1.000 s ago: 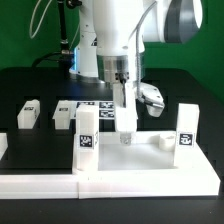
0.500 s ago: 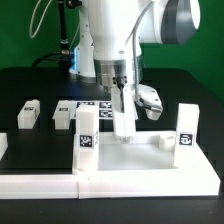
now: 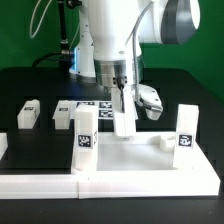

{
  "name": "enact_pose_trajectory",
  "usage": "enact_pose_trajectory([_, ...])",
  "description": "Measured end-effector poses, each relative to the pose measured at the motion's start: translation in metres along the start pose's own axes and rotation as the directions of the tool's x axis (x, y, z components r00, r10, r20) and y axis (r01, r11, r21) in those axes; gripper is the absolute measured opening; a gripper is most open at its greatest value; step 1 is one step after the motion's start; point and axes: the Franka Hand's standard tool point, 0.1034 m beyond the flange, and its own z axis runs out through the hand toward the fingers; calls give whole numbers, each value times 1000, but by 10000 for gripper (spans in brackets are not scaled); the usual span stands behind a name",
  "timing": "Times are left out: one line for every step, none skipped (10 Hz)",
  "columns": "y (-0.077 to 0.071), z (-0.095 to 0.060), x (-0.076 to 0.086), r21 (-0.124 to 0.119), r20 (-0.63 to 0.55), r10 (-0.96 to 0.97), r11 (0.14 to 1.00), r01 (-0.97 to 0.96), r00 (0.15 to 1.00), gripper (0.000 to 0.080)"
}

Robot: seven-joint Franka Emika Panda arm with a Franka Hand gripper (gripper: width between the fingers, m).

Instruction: Assemble desk

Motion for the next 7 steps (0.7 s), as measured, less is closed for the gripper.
enact_pose_trajectory([0, 0, 0, 0, 0, 0, 1000, 0, 1000, 54])
enact_pose_trajectory([0, 0, 0, 0, 0, -1, 1000, 1, 1000, 54])
enact_pose_trajectory([0, 0, 0, 0, 0, -1, 1000, 1, 1000, 54])
enact_pose_trajectory([0, 0, 0, 0, 0, -1, 1000, 1, 1000, 54])
enact_pose_trajectory([0, 0, 0, 0, 0, -2, 1000, 2, 1000, 54])
enact_pose_trajectory([0, 0, 2, 0, 0, -63, 998, 63, 998, 54])
enact_pose_trajectory([7, -1, 12, -10, 15, -172, 985, 172, 985, 56])
